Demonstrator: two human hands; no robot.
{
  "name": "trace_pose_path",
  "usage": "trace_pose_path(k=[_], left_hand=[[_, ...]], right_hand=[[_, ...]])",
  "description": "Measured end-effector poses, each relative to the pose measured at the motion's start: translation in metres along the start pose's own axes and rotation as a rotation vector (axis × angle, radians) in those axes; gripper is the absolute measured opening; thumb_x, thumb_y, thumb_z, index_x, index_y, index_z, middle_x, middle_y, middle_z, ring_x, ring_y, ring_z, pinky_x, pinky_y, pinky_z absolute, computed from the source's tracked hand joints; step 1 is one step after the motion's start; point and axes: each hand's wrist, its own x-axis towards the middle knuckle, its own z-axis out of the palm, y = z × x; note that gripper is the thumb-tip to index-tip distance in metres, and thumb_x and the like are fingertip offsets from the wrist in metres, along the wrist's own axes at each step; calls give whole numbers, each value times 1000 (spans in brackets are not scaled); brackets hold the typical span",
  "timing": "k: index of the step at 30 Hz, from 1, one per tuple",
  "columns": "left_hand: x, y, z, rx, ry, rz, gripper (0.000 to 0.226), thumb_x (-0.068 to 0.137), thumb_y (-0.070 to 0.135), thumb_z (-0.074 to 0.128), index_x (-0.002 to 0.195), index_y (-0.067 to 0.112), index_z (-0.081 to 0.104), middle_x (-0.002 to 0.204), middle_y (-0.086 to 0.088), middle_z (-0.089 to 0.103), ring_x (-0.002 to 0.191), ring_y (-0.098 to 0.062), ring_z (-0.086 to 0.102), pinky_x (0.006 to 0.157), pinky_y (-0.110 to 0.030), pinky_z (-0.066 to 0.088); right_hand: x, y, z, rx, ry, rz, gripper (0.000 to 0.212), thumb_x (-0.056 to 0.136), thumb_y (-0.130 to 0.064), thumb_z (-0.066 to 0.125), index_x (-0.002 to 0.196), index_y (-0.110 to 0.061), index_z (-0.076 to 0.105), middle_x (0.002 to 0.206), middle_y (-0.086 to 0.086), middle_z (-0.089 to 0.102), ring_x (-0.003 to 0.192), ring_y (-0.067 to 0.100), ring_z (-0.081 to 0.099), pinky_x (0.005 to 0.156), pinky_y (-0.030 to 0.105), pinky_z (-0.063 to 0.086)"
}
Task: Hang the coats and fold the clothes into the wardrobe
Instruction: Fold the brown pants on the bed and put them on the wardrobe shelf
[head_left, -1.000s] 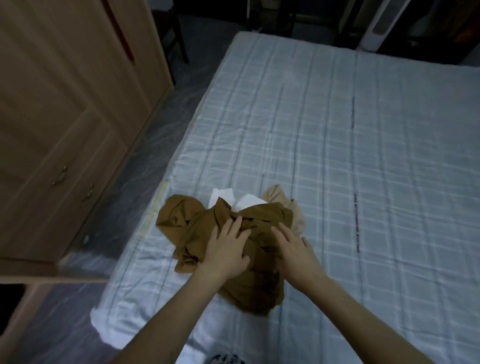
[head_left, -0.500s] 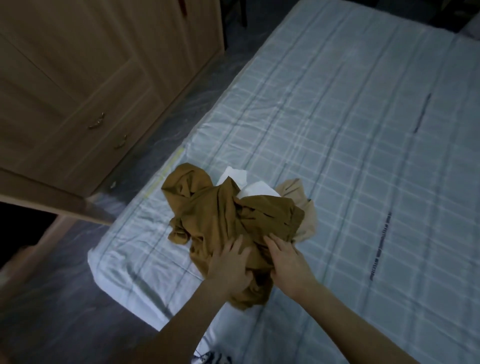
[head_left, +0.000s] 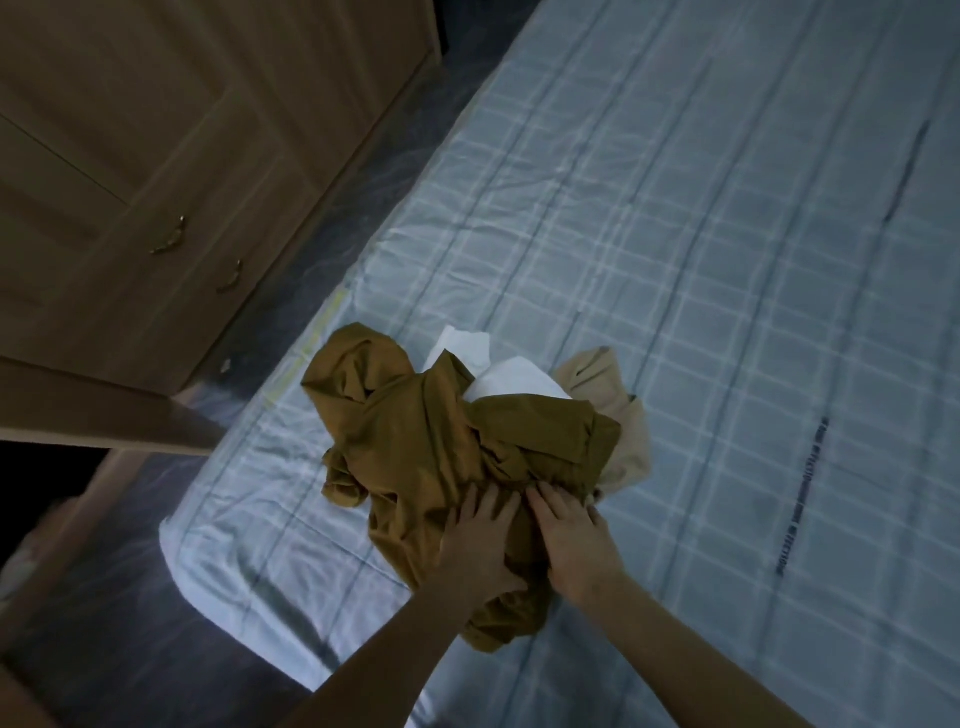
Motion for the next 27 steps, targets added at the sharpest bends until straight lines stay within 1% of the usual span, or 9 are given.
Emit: trace_pose_path(k=[4, 8, 12, 14, 16, 18, 21, 23, 27], left_hand=[[6, 3, 0, -9, 60, -21, 82, 93, 32, 56, 154, 36, 2, 162, 0, 2, 150, -28, -2, 122, -45, 10], [12, 6, -2, -27, 69, -52, 69, 99, 31, 47, 154, 40, 7, 161, 0, 7, 149, -28, 3, 120, -45, 17], [11, 1, -9, -42, 52, -23, 59, 100, 29, 41, 152, 43, 16, 160, 1, 15, 147, -26, 13, 117, -43, 27], [8, -1, -19, -100, 81, -1, 52, 99, 19, 39, 146, 40, 35, 153, 3, 32, 141, -22, 29, 112, -40, 35], [2, -4, -32, -199, 147, -19, 45, 92, 8, 39, 124, 33, 59, 130, 4, 55, 120, -18, 50, 95, -33, 45], [-6, -6, -42, -303, 185, -42, 35, 84, 3, 41, 96, 26, 63, 101, 5, 63, 98, -16, 59, 78, -28, 46], [-27, -4, -39, -397, 119, -34, 29, 81, 2, 42, 88, 18, 65, 95, 2, 68, 94, -18, 63, 77, -27, 48], [-49, 4, -30, -439, 61, 5, 33, 82, 2, 41, 86, 20, 68, 97, 2, 71, 94, -16, 63, 79, -26, 49], [-99, 32, -29, -210, 87, 153, 28, 84, 9, 42, 97, 19, 65, 97, -4, 68, 91, -22, 62, 69, -30, 47]], right_hand=[[8, 7, 17, -34, -35, 38, 84, 95, -27, 53, 153, -25, -7, 163, -5, 0, 149, 15, 3, 119, 45, 10], [11, 11, 23, -42, -46, 40, 101, 84, -41, 66, 154, -25, -5, 161, -6, 4, 148, 16, 7, 118, 48, 12], [11, 8, 11, 1, 81, 30, 61, 93, -33, 52, 148, -29, 24, 149, -5, 33, 138, 18, 30, 111, 43, 28], [8, 6, 2, -5, 107, 32, 45, 95, -26, 45, 140, -29, 37, 138, -3, 45, 128, 20, 40, 105, 42, 33], [1, 7, -6, -32, 118, 24, 36, 95, -23, 43, 130, -29, 47, 126, -2, 55, 120, 21, 49, 104, 41, 33], [-10, 14, -11, 6, 156, -25, 27, 93, -20, 43, 116, -28, 54, 111, -3, 64, 107, 20, 58, 101, 37, 35], [-42, 23, -16, 148, 207, -154, 16, 92, -19, 44, 102, -22, 56, 94, 1, 65, 86, 21, 62, 76, 29, 43], [-72, 24, -16, 278, 192, -174, 15, 94, -23, 41, 103, -22, 53, 90, 4, 65, 79, 21, 61, 66, 32, 43], [-132, 15, -7, 554, 161, -138, 13, 92, -24, 40, 87, -31, 50, 79, -3, 63, 75, 13, 59, 76, 37, 49]])
